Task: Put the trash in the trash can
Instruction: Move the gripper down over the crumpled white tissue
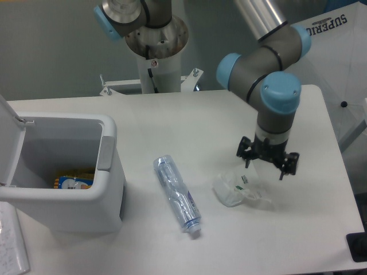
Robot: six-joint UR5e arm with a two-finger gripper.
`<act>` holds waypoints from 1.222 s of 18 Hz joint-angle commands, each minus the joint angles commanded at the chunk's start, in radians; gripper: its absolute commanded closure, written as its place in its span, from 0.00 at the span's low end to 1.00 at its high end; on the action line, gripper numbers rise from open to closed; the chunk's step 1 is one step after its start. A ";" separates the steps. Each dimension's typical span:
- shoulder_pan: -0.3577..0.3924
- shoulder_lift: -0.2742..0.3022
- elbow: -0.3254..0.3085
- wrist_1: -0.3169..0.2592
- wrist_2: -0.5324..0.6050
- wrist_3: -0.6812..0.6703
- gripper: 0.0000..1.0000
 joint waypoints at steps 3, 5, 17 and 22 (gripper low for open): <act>-0.009 -0.009 -0.009 0.000 0.000 -0.037 0.00; -0.026 -0.031 -0.009 0.000 0.000 -0.076 0.00; -0.069 -0.072 -0.012 0.000 0.014 -0.218 0.00; -0.074 -0.095 -0.003 0.005 0.032 -0.227 0.00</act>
